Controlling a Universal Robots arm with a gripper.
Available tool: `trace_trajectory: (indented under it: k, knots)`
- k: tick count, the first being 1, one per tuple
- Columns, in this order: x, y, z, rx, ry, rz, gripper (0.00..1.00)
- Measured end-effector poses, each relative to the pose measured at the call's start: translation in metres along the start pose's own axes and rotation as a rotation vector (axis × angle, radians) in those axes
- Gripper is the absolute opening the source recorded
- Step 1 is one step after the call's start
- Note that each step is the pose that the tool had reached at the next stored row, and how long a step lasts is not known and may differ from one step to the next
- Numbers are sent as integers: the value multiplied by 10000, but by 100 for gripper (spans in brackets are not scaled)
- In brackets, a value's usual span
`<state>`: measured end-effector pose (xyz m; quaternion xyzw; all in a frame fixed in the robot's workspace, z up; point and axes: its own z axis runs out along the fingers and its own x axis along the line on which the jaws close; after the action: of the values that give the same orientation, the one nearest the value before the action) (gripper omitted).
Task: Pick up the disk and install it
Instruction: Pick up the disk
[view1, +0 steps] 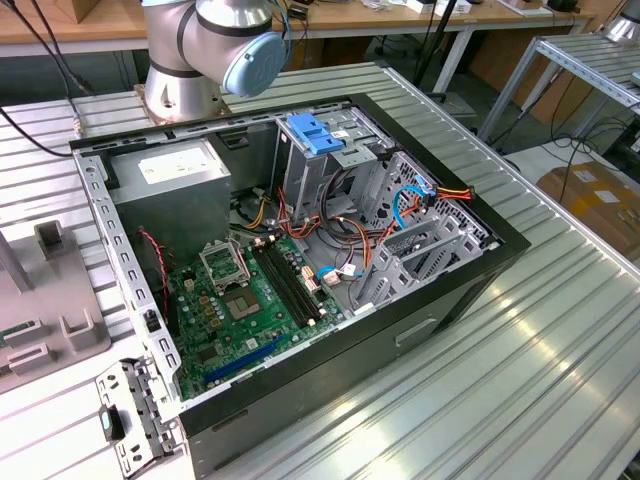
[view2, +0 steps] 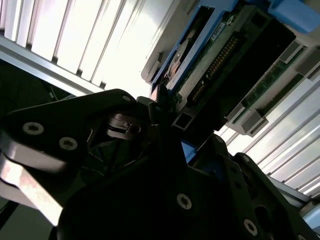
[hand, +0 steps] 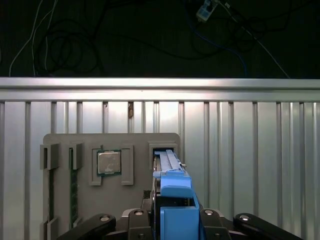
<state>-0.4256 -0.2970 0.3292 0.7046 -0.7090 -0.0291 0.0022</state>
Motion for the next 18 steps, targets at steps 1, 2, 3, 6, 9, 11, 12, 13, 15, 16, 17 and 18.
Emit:
trace_trajectory:
  k: [1, 2, 3, 6, 9, 11, 12, 13, 15, 16, 17, 18]
  knots:
    - [0, 0, -2, 0, 0, 0, 37]
    - [0, 0, -5, 0, 0, 1, 37]
    - [0, 0, -7, 0, 0, 0, 37]
    - [-1, 0, -14, 0, 0, 0, 37]
    - [-1, 1, -24, -1, 1, 0, 37]
    - [-1, 1, -31, 0, 0, 0, 37]
    - [-1, 2, -37, -1, 0, 0, 37]
    - [-2, 2, -40, 0, 0, 0, 37]
    - [-2, 2, -46, 0, 0, 0, 37]
    - [-2, 2, -48, 1, 0, 0, 37]
    - [-2, 2, -53, 0, 0, 0, 37]
    - [-2, 3, -58, -1, 0, 0, 37]
